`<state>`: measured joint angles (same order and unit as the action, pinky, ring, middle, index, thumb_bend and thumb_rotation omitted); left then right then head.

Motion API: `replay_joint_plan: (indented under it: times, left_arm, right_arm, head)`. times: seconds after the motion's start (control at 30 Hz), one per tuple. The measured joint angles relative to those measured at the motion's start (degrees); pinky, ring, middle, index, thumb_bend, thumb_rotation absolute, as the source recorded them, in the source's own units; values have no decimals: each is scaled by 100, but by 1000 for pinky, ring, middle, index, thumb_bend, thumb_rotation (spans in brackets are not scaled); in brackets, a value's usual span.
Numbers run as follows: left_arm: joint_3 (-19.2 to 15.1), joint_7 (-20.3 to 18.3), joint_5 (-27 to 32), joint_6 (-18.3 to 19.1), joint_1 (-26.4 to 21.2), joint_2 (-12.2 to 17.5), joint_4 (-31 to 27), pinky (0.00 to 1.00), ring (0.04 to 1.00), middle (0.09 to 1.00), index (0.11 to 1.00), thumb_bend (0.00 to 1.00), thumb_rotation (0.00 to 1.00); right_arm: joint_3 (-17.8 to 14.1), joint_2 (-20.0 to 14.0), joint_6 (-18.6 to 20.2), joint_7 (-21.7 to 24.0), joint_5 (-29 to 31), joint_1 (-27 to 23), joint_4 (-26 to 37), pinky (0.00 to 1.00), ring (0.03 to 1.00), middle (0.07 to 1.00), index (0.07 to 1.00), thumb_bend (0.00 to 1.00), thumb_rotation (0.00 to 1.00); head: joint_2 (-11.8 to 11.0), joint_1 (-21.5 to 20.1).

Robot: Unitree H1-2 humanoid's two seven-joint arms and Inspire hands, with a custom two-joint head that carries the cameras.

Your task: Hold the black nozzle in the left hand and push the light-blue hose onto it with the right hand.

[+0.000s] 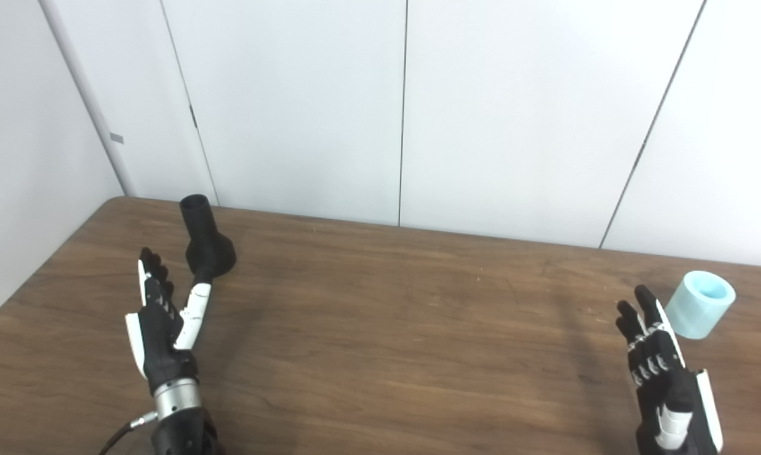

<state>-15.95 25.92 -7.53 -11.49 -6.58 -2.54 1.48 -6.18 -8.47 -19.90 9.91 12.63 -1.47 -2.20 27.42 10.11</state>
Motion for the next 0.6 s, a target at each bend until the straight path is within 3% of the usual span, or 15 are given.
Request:
replay_joint_plan:
  times: [0.1,0.33,0.43,0.6]
  left_arm:
    - [-38,10,-23,83,-111,158,131,1000,1000,1000,1000,792,445]
    - [-53,-279,-62,673,-223,848,368,1000,1000,1000,1000,807,412]
    - [6,-400,-188,747,-226,1190,499,1000,1000,1000,1000,817,410]
    - [167,-418,-518,796,-298,1507,755,1000,1000,1000,1000,819,392]
  right_arm:
    - [2,2,0,-12,-12,0,1,959,953,1000,953,762,1000]
    - [12,6,2,-49,-101,1,22,955,949,998,957,748,1000]
    - [13,5,2,-49,-103,1,20,956,949,996,959,741,1000]
    - [17,5,3,-51,-117,5,25,956,950,992,961,738,1000]
  head:
    - [0,-9]
    - [0,-62]
    - [9,-70]
    - [26,-97]
